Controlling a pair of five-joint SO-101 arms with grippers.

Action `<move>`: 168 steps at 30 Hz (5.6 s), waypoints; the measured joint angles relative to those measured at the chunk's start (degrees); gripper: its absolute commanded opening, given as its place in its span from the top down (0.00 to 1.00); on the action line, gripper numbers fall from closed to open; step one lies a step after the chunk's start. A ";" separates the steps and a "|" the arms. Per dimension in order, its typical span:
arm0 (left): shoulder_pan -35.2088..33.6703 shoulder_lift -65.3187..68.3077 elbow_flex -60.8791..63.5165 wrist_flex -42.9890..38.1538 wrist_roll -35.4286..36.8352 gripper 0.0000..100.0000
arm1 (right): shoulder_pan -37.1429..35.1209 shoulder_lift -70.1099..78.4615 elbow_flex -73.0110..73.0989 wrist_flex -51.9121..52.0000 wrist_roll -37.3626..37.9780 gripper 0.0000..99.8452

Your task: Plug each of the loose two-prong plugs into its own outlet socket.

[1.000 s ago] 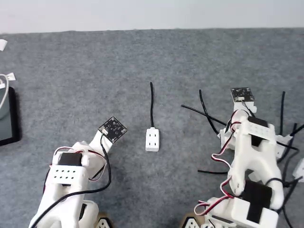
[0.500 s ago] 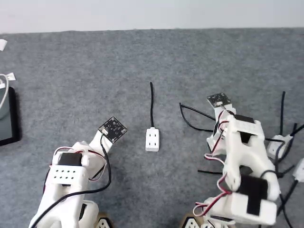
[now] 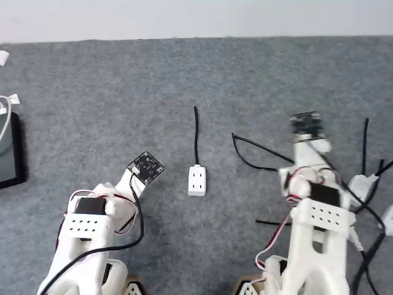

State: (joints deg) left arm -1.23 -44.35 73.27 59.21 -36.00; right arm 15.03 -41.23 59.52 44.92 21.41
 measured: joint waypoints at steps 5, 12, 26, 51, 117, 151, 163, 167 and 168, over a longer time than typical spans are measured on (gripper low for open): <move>0.00 0.00 0.00 0.00 0.00 0.99 | 0.97 9.14 -2.81 -0.70 -1.05 0.99; 0.00 0.00 0.00 0.00 0.00 0.99 | 2.64 29.36 -13.89 -0.79 -3.43 0.99; 0.00 0.00 0.00 0.00 0.00 0.99 | 3.60 39.30 -21.27 -1.14 -2.46 0.99; 0.00 0.00 0.00 0.00 0.00 0.99 | -4.04 39.30 -21.27 4.31 6.42 0.99; -2.11 0.00 0.00 -0.09 0.00 0.99 | -35.78 48.35 -30.95 7.21 7.56 0.99; -2.11 0.00 0.00 -0.09 0.00 0.99 | -36.22 32.44 -19.43 3.08 -50.29 0.88; -2.11 0.00 0.00 -0.09 0.00 0.99 | -39.03 39.12 -20.66 2.81 -50.73 0.88; -2.11 0.00 0.00 -0.09 0.00 0.99 | -39.03 40.62 -21.80 2.90 -50.73 0.88; -2.11 0.00 0.00 -0.09 0.00 0.99 | -39.03 40.79 -21.80 2.90 -50.73 0.88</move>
State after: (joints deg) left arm -3.34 -44.35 73.27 59.12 -36.00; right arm -24.00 -0.44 37.71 47.82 -29.32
